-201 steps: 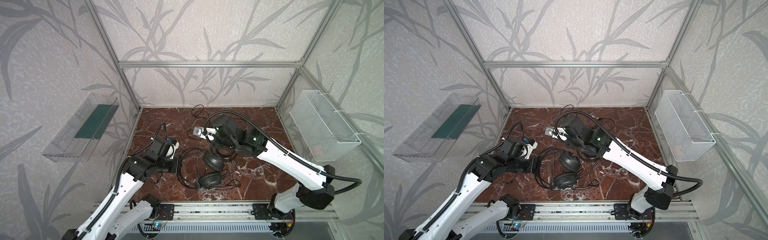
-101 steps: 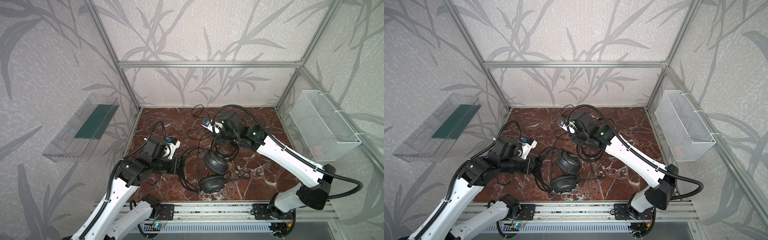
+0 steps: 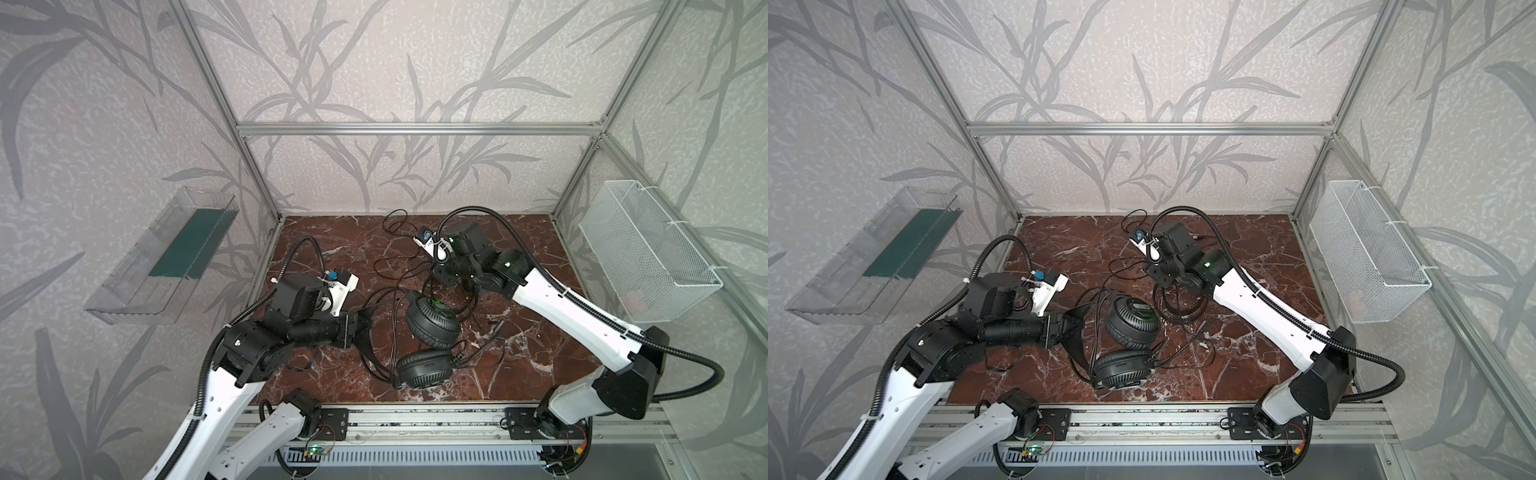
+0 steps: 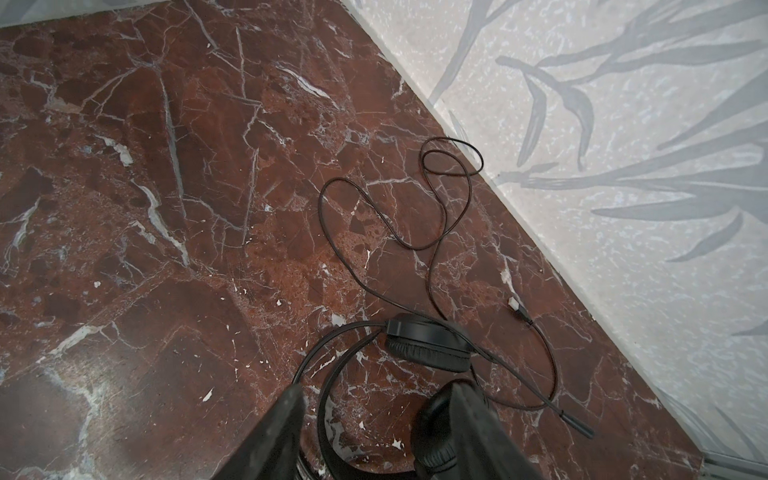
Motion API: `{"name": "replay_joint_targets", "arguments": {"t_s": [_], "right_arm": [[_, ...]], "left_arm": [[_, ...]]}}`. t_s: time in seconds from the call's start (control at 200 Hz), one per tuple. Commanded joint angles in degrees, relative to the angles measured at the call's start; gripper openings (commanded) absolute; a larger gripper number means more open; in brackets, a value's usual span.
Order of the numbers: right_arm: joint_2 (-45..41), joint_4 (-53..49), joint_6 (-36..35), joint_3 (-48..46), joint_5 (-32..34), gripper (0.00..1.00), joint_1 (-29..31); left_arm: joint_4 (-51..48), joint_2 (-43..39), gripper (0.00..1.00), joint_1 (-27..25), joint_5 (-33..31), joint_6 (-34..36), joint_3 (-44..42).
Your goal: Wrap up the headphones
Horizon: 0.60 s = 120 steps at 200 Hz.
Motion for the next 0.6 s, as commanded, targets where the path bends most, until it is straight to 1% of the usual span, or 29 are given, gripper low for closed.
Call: {"name": "replay_joint_targets", "arguments": {"t_s": [0.0, 0.185, 0.295, 0.415, 0.595], "right_arm": [[-0.37, 1.43, 3.99, -0.83, 2.81, 0.6, -1.87], [0.25, 2.49, 9.6, -2.16, 4.07, 0.63, -5.88], [0.8, 2.6, 12.61, -2.63, 3.54, 0.65, -7.85], [1.52, 2.51, 14.12, -2.81, 3.92, 0.65, -8.54], [2.27, 2.94, 14.91, -3.68, 2.08, 0.66, -8.81]], "left_arm": [[1.39, -1.55, 0.0, -0.14, 2.03, 0.94, 4.51], [-0.78, -1.94, 0.0, -0.11, 1.87, 1.49, 8.21], [-1.25, -2.53, 0.0, -0.12, 2.32, 1.31, 10.3], [-0.91, -3.16, 0.0, -0.16, 3.28, 0.63, 11.41], [-0.44, -3.58, 0.0, -0.14, 4.0, 0.43, 11.47]]}}
